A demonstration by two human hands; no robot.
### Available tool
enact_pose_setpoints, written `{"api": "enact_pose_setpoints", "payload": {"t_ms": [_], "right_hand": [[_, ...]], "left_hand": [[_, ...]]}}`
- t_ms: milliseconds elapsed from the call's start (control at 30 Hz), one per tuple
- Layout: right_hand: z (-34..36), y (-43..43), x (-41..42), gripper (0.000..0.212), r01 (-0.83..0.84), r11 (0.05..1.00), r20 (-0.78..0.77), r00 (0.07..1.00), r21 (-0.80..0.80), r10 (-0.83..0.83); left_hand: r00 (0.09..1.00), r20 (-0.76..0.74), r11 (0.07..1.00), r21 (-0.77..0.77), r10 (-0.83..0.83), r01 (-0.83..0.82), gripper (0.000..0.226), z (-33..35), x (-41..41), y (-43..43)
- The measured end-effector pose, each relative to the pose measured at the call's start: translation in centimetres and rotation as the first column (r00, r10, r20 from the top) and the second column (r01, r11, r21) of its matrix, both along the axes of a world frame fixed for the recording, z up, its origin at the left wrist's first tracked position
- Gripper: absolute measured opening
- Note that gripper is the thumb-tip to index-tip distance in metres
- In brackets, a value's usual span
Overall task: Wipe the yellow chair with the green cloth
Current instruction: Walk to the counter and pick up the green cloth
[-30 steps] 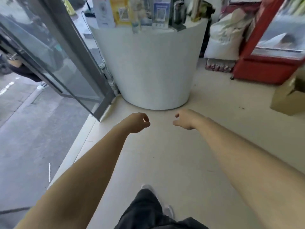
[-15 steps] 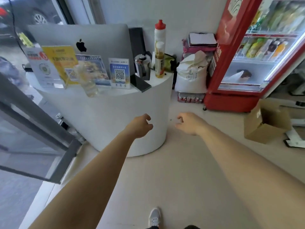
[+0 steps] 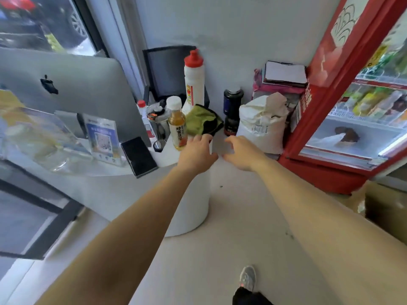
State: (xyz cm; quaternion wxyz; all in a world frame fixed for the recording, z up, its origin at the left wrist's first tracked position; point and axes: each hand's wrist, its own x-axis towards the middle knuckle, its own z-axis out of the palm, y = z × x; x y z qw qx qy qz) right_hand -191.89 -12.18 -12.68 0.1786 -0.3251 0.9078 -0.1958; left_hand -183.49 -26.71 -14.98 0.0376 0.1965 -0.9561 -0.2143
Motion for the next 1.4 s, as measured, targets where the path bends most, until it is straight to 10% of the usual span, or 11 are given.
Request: {"api": "enact_pose_setpoints", "payload": {"t_ms": [333, 533, 767, 1167, 1400], "right_hand": [[-1.6, -3.0, -14.2, 0.061, -0.267, 0.96, 0.005, 0.964, 0.09, 0.267], [-4.3, -6.3, -18.3, 0.076, -0.402, 0.909, 0.014, 0.915, 0.108, 0.403], [-6.1, -9.0, -19.4, 0.094, -0.567, 0.82, -0.125, 0.81, 0.084, 0.573], [-3.5, -8.6, -22.0, 0.042, -0.582, 0.734, -0.421, 0.798, -0.35, 0.432], [1.1, -5.0, -24.1, 0.026, -0.614, 0.607, 0.204, 0.599, -0.505, 0.775]], "left_hand": [[0.916, 0.131, 0.925, -0.037, 0.38, -0.378, 0.115, -1.5, -11.7, 0.7], [0.878, 0.185, 0.848, -0.407, 0.442, -0.341, 0.044, -3.1, -14.0, -0.6], [0.872, 0.218, 0.87, -0.346, 0.438, -0.351, 0.048, -2.7, -14.9, -1.9], [0.839, -0.265, 0.733, -0.409, 0.475, -0.544, 0.023, 2.9, -16.6, 2.0], [0.442, -0.586, 0.648, 0.195, 0.679, -0.736, 0.029, 5.7, -15.5, 9.2]]}}
